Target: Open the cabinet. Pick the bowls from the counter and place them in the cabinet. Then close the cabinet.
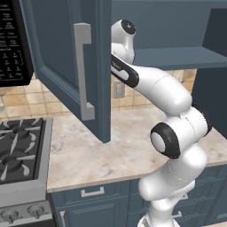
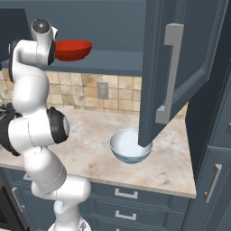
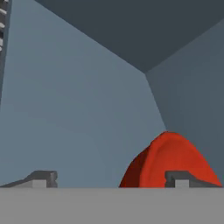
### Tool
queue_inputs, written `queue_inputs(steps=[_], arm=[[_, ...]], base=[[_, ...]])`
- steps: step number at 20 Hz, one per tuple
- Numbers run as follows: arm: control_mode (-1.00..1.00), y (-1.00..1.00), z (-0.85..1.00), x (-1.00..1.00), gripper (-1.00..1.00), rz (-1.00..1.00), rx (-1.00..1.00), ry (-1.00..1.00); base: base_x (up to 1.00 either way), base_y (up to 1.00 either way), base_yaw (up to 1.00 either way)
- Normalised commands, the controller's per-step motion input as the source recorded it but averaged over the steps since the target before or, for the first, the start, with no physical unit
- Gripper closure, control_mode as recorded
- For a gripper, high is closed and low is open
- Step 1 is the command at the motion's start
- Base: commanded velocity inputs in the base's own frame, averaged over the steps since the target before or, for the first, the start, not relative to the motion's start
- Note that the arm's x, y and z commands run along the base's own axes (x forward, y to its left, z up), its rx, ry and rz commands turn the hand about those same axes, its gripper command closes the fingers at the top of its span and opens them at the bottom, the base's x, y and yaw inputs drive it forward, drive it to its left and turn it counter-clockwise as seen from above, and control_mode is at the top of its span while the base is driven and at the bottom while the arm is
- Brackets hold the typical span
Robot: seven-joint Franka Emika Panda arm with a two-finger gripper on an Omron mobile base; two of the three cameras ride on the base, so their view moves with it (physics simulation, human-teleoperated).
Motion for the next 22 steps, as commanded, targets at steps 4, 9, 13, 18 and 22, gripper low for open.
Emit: queue_inputs(steps=[4,9,13,18,22], arm=[[-1.0,0.0,0.0,-0.09,-1.0,0.0,0.03,-0.23],[-1.0,0.0,0.0,-0.26,-1.0,0.0,0.01,-0.24],[-1.0,0.0,0.04,-0.46,-1.0,0.0,0.01,-0.09],[-1.0,-0.05,0.3,-0.7,-1.0,0.0,0.04,-0.01],[-1.0,-0.22,0.31,-0.86,-1.0,0.0,0.06,0.01]], base=[[0.0,0.0,0.0],[0.0,0.0,0.0],[0.0,0.0,0.0],[0.0,0.0,0.0],[0.0,0.0,0.0]])
